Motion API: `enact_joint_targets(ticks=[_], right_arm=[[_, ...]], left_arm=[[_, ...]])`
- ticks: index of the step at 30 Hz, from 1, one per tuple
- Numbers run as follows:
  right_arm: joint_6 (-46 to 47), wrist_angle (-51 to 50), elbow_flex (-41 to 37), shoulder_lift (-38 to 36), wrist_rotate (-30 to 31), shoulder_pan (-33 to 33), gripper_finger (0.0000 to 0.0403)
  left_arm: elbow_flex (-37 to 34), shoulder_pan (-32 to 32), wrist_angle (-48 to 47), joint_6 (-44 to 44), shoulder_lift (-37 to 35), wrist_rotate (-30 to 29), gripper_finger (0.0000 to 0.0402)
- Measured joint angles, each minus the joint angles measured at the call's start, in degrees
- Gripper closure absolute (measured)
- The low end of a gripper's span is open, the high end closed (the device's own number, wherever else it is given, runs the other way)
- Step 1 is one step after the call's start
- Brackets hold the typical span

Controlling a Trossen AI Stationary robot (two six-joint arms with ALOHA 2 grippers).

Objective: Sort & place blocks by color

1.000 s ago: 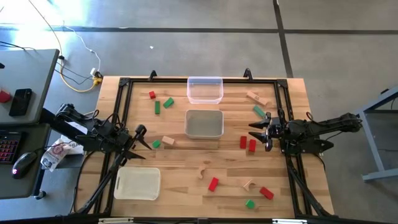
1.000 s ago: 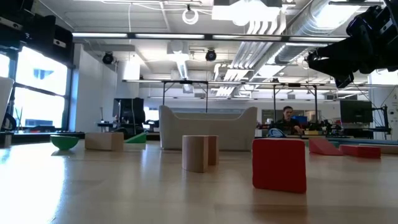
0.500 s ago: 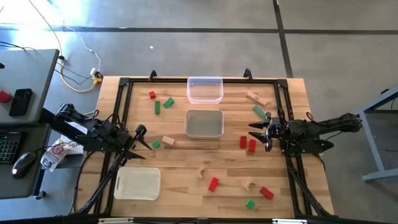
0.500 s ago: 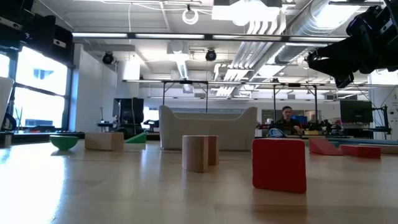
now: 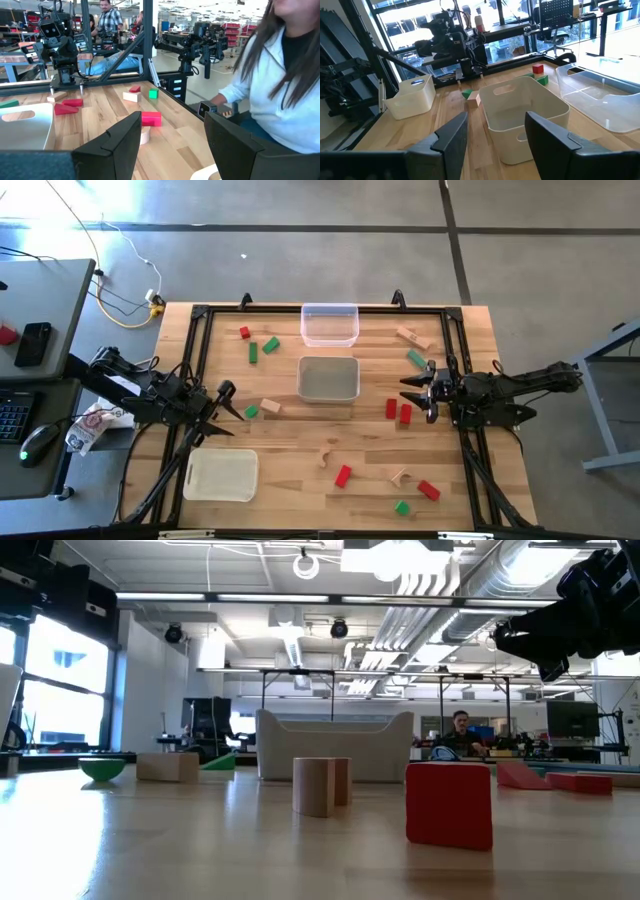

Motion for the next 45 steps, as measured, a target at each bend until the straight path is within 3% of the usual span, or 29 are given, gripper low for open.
enact_joint_targets(ticks=[14,20,24,40,45], right_arm=[[0.1,0.0,0.0,0.0,0.0,0.0,0.0217],[26.5,-0.5,0.0,0.0,-7.0,0.0,0.0217],[34.2,-0.7,0.0,0.0,-8.3,0.0,0.0217],[34.1,-0.7,0.0,0.0,-8.4,0.0,0.0217],[34.1,-0.7,0.0,0.0,-8.4,0.0,0.0217]], left_arm=[[0.0,0.0,0.0,0.0,0.0,0.0,0.0197],[0.0,0.0,0.0,0.0,0.0,0.0,0.0197],[0.0,0.0,0.0,0.0,0.0,0.0,0.0197],[0.0,0.0,0.0,0.0,0.0,0.0,0.0197],[0.0,0.0,1.9,-5.4,0.0,0.0,0.0197]])
